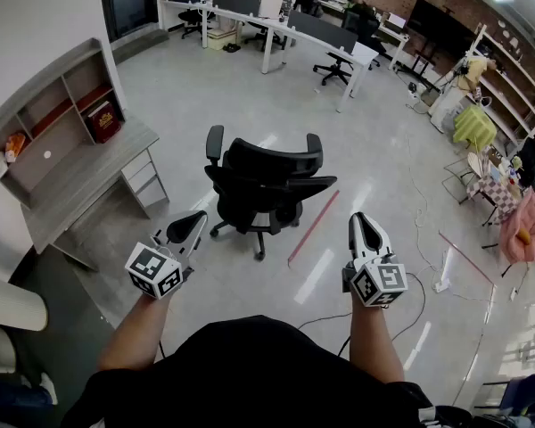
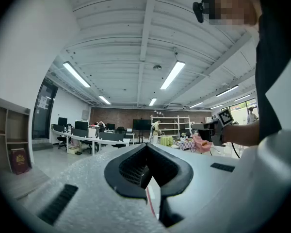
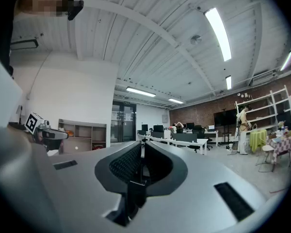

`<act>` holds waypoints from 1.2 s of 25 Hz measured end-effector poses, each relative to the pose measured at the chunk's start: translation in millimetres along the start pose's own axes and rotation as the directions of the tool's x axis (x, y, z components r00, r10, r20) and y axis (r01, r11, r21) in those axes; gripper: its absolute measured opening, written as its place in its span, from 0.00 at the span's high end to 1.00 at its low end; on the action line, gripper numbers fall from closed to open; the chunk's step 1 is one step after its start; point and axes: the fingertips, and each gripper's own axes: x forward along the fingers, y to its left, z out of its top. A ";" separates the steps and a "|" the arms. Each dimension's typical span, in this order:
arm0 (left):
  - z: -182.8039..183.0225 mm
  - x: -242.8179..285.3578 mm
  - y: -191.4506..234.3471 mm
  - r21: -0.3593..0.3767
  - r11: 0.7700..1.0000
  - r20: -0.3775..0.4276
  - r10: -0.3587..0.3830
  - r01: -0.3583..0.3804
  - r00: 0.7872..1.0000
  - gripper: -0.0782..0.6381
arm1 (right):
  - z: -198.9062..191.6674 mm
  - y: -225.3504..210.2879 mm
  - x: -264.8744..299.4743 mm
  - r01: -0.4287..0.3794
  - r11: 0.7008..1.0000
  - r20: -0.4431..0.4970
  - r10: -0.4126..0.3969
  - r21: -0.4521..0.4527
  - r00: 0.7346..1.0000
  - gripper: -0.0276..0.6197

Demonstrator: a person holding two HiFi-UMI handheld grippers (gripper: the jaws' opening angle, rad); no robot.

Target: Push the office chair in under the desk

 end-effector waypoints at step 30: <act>-4.5 69.0 -73.1 -0.037 0.991 -0.019 0.131 -0.132 0.991 0.87 | -17.7 -115.2 -11.8 -0.130 0.983 0.054 0.124 0.127 0.991 0.90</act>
